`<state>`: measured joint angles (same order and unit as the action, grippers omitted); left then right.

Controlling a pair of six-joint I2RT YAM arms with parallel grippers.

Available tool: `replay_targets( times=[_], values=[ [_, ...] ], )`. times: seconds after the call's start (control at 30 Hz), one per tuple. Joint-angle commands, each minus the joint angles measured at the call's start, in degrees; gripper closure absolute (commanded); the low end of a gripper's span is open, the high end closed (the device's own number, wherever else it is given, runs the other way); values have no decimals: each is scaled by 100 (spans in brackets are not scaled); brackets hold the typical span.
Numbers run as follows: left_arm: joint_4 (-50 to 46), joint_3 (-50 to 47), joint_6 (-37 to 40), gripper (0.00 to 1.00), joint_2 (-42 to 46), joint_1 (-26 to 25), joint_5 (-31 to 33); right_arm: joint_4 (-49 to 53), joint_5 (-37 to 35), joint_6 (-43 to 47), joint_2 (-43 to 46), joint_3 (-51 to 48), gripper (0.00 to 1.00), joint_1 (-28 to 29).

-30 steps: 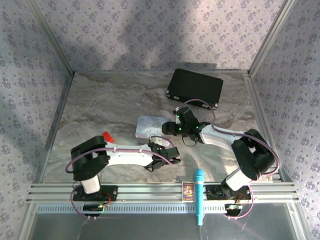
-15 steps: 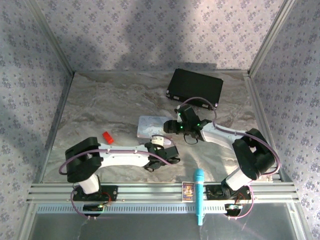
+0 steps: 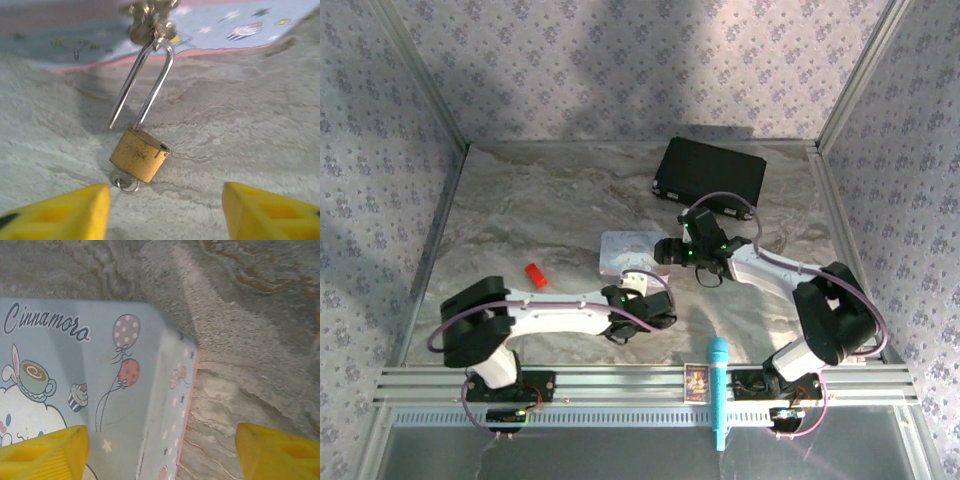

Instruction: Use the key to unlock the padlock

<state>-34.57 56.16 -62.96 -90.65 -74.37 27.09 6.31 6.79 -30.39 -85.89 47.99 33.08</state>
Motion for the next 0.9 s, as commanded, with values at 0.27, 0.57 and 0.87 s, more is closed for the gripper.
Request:
replay_targets(
  times=[0.27,0.57,0.87],
  values=[
    [413,-1236,155,0,3158,400,153,1005,-135,488,1972,-149,1,-136],
    [832,-2681,-67,0,5082,1601,-1015,677,-373,-374,1889,-769,14,1519],
    [1090,-2974,-139,0,5129,1659,-1257,-550,-1121,-971,92,-463,28,2646]
  ],
)
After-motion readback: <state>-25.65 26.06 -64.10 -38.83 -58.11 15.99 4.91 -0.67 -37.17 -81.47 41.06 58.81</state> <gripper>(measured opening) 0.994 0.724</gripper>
